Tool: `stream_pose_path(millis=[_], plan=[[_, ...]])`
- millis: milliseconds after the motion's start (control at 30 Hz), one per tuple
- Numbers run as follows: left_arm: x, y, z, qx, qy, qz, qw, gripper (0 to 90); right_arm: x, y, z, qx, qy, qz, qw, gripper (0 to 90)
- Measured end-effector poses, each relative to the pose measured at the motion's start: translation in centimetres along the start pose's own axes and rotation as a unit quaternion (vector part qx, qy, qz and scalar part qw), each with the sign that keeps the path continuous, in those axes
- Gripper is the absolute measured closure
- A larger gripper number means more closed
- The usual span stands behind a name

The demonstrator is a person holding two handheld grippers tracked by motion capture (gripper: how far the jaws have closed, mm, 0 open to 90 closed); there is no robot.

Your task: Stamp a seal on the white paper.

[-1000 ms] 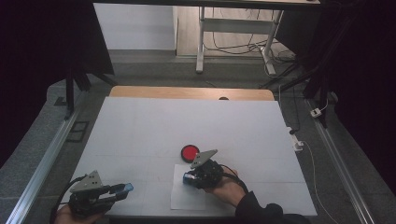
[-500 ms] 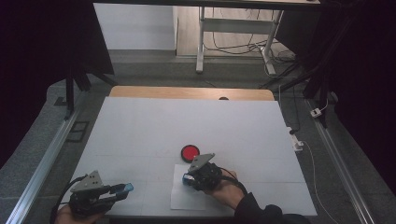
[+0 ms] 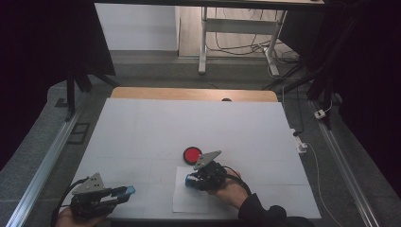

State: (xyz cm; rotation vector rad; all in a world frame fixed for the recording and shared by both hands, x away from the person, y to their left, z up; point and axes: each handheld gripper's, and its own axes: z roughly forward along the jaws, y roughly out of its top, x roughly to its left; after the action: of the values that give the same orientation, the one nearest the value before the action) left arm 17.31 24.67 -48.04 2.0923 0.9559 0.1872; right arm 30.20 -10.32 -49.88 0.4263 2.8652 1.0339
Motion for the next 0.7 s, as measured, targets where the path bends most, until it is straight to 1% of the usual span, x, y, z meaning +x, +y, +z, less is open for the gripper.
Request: stream_pose_path(millis=[67,167,200,333,367,433,500,567,700], plan=[[0.0,0.0,0.0,0.0,0.0,0.0,1.0,68.1,0.4,0.0,0.0,-0.001,-0.009,-0.008,0.9999,71.9],[0.0,0.0,0.1,0.002,0.001,0.001,1.0,68.1,0.9,0.1,0.0,0.008,-0.025,-0.025,0.9994,71.9],[0.0,0.1,0.1,0.002,0.001,0.001,1.0,68.1,1.0,0.1,0.1,0.002,-0.025,-0.024,0.9994,71.8],[0.0,0.1,0.1,0.002,0.0,0.0,1.0,68.1,1.2,0.1,0.1,0.003,-0.03,-0.03,0.9991,71.9],[0.0,0.1,0.1,0.002,0.0,0.0,1.0,68.1,1.3,0.1,0.0,0.008,-0.036,-0.033,0.9988,71.9],[0.0,0.1,0.1,0.002,-0.001,0.0,1.0,68.1,1.3,0.1,0.1,0.006,-0.034,-0.034,0.9988,71.9],[0.0,0.1,0.1,0.002,0.0,0.0,1.0,68.1,1.1,0.0,0.1,0.002,-0.028,-0.026,0.9993,71.9],[0.0,0.1,0.1,0.001,0.0,0.0,1.0,68.1,0.6,-0.1,0.0,-0.003,-0.015,-0.013,0.9998,71.9],[0.0,0.0,0.1,0.001,0.0,0.0,1.0,68.1,0.0,-0.3,0.1,-0.012,0.0,0.006,0.9999,71.8]])
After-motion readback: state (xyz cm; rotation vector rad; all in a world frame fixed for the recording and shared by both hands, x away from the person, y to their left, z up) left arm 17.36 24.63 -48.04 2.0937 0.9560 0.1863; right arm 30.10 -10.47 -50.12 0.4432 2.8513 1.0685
